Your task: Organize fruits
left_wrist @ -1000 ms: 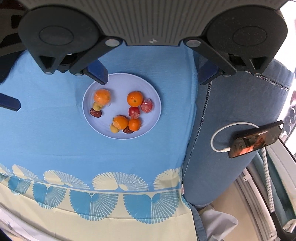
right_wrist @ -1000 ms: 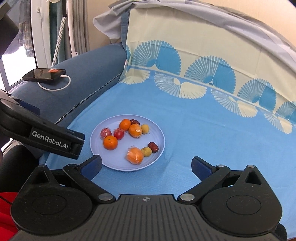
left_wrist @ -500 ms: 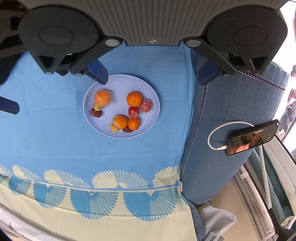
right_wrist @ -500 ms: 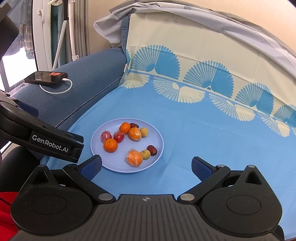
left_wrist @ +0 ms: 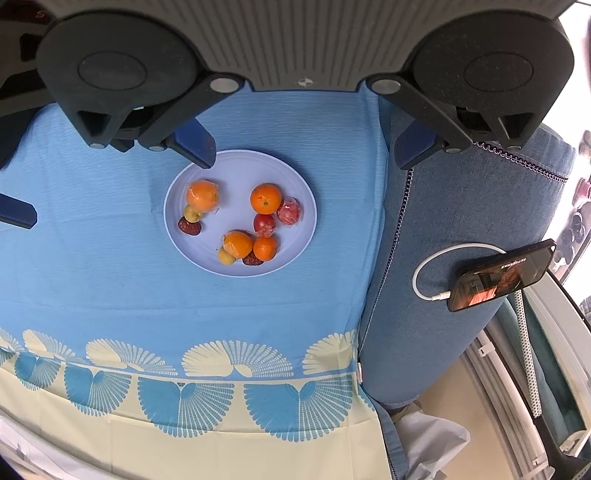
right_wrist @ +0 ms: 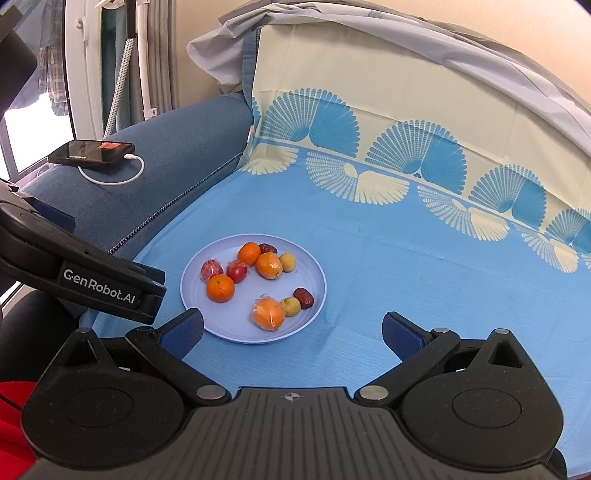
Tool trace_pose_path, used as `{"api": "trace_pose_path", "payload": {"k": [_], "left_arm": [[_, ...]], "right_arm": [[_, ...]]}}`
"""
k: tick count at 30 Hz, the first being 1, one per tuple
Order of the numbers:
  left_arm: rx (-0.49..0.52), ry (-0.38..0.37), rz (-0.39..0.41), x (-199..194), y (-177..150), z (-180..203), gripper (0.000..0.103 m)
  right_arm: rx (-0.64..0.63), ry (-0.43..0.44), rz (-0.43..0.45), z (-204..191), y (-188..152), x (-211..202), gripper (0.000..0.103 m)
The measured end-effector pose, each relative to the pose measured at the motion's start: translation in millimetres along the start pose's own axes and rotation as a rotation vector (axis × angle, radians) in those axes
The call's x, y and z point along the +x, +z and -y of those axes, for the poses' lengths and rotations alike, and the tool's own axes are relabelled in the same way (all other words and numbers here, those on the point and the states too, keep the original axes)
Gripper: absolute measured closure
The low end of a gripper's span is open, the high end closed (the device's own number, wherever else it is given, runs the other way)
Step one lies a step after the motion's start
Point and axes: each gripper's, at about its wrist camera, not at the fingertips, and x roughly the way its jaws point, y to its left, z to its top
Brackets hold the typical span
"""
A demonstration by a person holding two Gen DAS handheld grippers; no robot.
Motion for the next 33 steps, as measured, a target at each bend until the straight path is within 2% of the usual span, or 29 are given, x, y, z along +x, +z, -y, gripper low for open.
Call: {"api": "trace_pose_path", "payload": {"k": [33], "left_arm": [[0.008,0.017,-0.006,2.6,0.7,-2.1,0.0]], "right_arm": [[-0.001,-0.001,-0.009,2.2,-1.0,2.5,0.001]]}}
